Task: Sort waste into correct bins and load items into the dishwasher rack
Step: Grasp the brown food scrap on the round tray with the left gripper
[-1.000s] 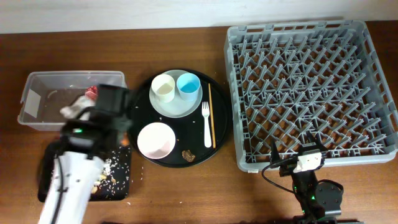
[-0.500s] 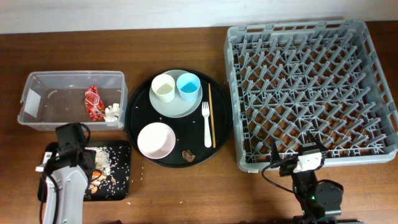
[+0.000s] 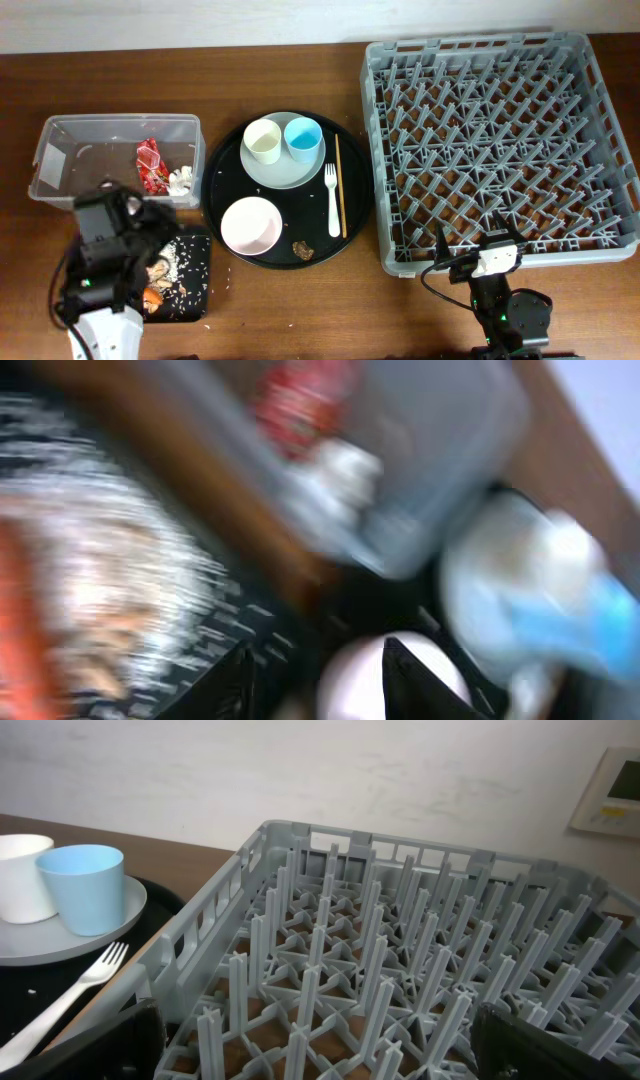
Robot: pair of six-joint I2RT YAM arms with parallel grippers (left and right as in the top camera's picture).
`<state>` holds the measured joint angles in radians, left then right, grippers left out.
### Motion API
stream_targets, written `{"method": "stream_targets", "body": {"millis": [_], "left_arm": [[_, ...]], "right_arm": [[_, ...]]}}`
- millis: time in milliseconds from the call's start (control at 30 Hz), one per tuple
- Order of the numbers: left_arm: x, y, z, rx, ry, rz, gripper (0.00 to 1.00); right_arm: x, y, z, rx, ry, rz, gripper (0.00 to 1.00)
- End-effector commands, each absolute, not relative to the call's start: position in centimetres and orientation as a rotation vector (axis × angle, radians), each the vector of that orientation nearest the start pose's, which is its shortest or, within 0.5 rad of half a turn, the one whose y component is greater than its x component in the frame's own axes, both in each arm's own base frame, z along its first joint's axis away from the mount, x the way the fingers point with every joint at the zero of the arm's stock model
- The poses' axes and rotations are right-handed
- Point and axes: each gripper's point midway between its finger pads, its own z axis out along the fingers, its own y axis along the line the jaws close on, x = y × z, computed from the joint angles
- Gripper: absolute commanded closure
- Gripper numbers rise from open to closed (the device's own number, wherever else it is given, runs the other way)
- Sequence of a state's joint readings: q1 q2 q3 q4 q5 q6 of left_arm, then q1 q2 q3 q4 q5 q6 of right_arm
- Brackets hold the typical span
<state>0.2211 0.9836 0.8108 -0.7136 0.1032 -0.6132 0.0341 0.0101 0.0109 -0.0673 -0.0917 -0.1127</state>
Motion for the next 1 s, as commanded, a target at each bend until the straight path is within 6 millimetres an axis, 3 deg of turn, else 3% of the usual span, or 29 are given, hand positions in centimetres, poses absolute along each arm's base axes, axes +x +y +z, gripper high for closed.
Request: {"method": "stream_targets", "body": {"millis": [0, 67, 167, 367, 433, 567, 733, 967], "left_arm": [[27.9, -3.6, 17.5, -0.548, 2.398, -0.52, 0.59], [27.2, -8.2, 16.8, -0.366, 2.475, -0.566, 0.59], [26.5, -13.4, 14.1, -0.19, 2.584, -0.514, 0.59], [26.0, -19.7, 7.2, 0.017, 2.748, -0.44, 0.62], [26.2, -19.6, 6.2, -0.021, 2.741, -0.342, 0.62], [26.4, -19.2, 6.2, -0.002, 2.669, -0.172, 0.61], [26.3, -19.2, 3.2, 0.012, 2.732, -0.104, 0.61], [25.9, -19.7, 1.3, 0.026, 2.784, -0.105, 0.58]], "right_arm": [[24.5, 2.5, 15.8, -0.2, 1.628, 0.015, 0.01], [24.5, 2.6, 15.8, -0.201, 1.628, 0.015, 0.01], [24.5, 2.5, 15.8, -0.2, 1.628, 0.015, 0.01], [24.5, 2.5, 15.8, -0.2, 1.628, 0.015, 0.01], [24.5, 2.6, 15.8, -0.201, 1.628, 0.016, 0.01], [24.5, 2.5, 15.8, -0.2, 1.628, 0.015, 0.01], [24.5, 2.5, 15.8, -0.2, 1.628, 0.015, 0.01], [24.5, 2.5, 15.8, -0.2, 1.628, 0.015, 0.01]]}}
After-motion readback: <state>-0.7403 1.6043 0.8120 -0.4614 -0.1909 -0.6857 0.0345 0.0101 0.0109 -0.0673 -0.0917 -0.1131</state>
